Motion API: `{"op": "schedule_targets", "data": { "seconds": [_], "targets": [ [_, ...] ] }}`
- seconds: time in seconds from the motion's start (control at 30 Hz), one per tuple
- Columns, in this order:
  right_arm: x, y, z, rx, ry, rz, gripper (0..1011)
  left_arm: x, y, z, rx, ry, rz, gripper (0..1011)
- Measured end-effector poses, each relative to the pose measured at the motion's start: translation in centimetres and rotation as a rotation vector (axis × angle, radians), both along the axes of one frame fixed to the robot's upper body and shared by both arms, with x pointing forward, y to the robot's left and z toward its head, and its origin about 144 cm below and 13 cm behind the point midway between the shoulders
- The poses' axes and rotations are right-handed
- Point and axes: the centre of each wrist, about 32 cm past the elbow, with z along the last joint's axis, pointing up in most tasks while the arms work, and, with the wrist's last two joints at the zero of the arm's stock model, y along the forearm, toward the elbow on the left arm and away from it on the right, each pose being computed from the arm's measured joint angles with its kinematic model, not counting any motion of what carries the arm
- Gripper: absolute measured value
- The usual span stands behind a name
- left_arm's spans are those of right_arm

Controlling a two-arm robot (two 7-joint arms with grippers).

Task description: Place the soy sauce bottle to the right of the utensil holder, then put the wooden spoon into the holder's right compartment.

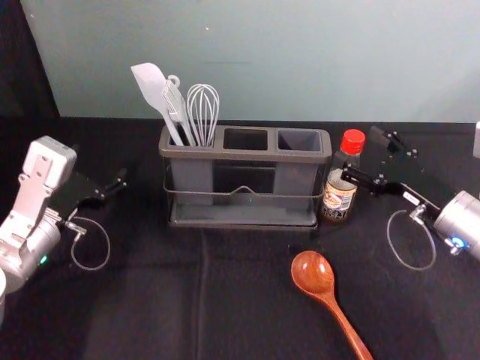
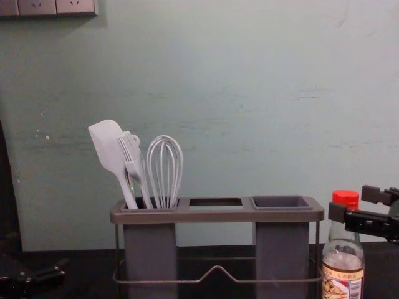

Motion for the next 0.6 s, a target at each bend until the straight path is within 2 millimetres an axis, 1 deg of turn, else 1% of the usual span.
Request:
{"op": "schedule_targets", "data": {
  "seconds": [0.2, 0.3, 0.33, 0.43, 0.6],
  "targets": [
    [-0.8, -0.2, 1.2, -0.014, -0.017, -0.004, 1002, 0.0, 0.0, 0.0, 0.0, 0.0, 0.0, 1005],
    [-1.5, -0.3, 2.5, -0.032, -0.035, -0.005, 1002, 0.0, 0.0, 0.0, 0.0, 0.0, 0.0, 1005],
    [-1.9, -0.4, 3.1, -0.043, -0.041, -0.008, 1002, 0.0, 0.0, 0.0, 0.0, 0.0, 0.0, 1005],
    [-2.7, -0.5, 4.1, -0.055, -0.051, -0.011, 1002, 0.0, 0.0, 0.0, 0.0, 0.0, 0.0, 1005],
    [-4.9, -0.5, 6.5, -0.084, -0.05, -0.014, 1002, 0.0, 0.0, 0.0, 0.0, 0.0, 0.0, 1005]
  ]
}}
